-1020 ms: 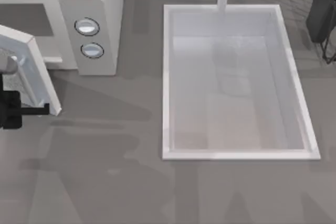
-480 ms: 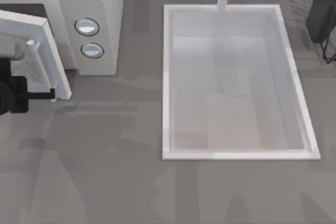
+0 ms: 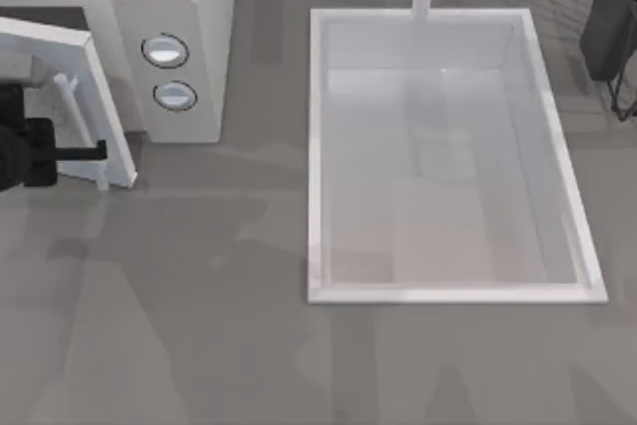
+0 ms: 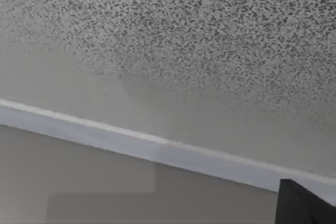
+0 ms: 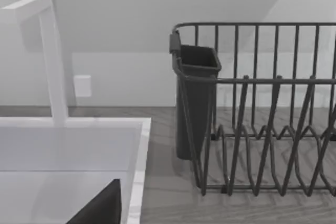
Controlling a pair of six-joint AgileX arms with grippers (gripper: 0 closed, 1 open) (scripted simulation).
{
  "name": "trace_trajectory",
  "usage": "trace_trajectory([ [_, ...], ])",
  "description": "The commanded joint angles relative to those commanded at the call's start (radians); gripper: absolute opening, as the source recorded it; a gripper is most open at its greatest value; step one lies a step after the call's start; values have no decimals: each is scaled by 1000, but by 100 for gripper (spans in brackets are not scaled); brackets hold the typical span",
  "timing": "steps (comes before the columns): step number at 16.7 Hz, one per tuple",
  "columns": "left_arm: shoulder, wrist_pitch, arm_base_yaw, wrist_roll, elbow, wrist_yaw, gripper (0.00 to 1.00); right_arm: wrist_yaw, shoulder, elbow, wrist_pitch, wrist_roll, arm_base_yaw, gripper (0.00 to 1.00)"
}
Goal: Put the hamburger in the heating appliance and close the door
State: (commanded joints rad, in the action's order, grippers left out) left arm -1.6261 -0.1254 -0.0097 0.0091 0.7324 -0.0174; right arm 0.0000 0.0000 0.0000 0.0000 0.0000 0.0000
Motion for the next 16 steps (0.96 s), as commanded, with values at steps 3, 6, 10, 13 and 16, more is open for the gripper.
trace_trajectory([
  [3, -65, 3, -2, 0, 83, 0, 0, 0, 0, 0, 0, 0, 0, 100],
  [6, -137, 8, -3, -1, 170, 0, 0, 0, 0, 0, 0, 0, 0, 100],
  [10, -228, 16, -5, -1, 265, 1, 0, 0, 0, 0, 0, 0, 0, 100],
  [13, -279, 24, -6, -2, 301, 1, 0, 0, 0, 0, 0, 0, 0, 100],
  [16, -297, 28, -6, -2, 302, 1, 0, 0, 0, 0, 0, 0, 0, 100],
])
